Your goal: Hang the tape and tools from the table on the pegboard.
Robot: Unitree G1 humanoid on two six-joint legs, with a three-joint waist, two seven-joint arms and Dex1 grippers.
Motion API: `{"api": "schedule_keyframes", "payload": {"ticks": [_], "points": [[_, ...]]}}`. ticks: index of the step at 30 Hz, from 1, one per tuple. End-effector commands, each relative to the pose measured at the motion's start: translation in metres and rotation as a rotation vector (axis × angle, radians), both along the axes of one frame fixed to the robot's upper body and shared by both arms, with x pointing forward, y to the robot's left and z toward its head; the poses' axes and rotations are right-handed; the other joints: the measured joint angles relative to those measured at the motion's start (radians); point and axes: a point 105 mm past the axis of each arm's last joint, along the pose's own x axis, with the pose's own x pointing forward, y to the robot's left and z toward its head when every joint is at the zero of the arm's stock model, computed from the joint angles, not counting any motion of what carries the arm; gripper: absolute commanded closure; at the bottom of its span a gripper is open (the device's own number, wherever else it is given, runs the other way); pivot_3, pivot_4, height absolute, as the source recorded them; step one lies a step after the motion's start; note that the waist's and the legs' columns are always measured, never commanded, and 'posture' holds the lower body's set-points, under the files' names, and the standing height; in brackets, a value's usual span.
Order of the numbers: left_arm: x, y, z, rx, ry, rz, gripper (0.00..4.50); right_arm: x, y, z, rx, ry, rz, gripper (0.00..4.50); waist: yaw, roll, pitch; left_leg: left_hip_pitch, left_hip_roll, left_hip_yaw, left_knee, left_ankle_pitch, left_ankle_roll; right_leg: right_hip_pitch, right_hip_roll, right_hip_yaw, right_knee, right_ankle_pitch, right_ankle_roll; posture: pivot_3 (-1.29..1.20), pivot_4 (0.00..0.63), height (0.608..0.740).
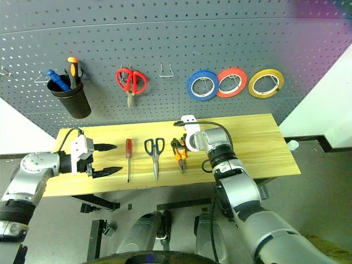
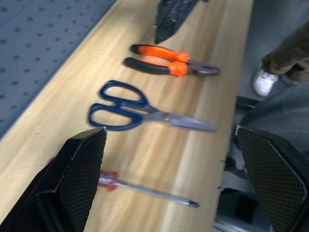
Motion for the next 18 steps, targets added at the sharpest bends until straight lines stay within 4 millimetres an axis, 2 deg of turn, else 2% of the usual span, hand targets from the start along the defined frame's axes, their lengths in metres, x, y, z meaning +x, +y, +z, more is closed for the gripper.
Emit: {"api": "schedule_keyframes", "payload": {"ticks": [1,6,11,14,18], "points": [[-0.011,0.004,0.009,-0.017,-0.061,-0.018,0.00,0.006,0.008,0.003,-0.034,-0.045,0.025,0.03,-0.001,0.000,0.000,0.000,0.000,0.000,-0.001,0.000,0.000,-0.001,0.000,0.000,0.000,0.000,0.000,0.10,0.178,0.733],[-0.033,0.007,0.017,-0.018,-0.078,-0.028,0.00,0.007,0.013,-0.005,-0.115,-0.073,0.066,0.03,0.002,0.001,0.001,0.000,0.001,0.000,-0.002,0.000,0.000,-0.002,0.001,0.000,0.001,-0.002,-0.003,0.11,0.179,0.733],[-0.048,0.016,0.013,-0.005,-0.081,-0.006,0.00,0.006,0.021,-0.009,-0.145,-0.074,0.087,0.03,0.005,0.002,0.002,-0.001,0.000,0.000,-0.002,0.000,0.000,-0.002,0.001,0.000,0.000,-0.002,-0.003,0.13,0.185,0.733],[-0.040,0.012,0.015,-0.006,-0.091,0.006,0.00,0.003,0.026,-0.013,-0.168,-0.068,0.104,0.03,0.012,0.002,0.003,-0.001,0.000,0.000,-0.003,0.000,0.000,-0.003,0.001,0.000,0.000,-0.002,-0.004,0.13,0.183,0.733],[-0.040,0.013,0.013,-0.002,-0.097,0.019,0.00,0.000,0.022,-0.023,-0.247,-0.073,0.108,0.03,0.007,0.002,0.003,-0.001,0.000,0.000,-0.003,0.000,-0.001,-0.003,0.001,0.000,0.000,-0.002,-0.003,0.13,0.179,0.733]]}}
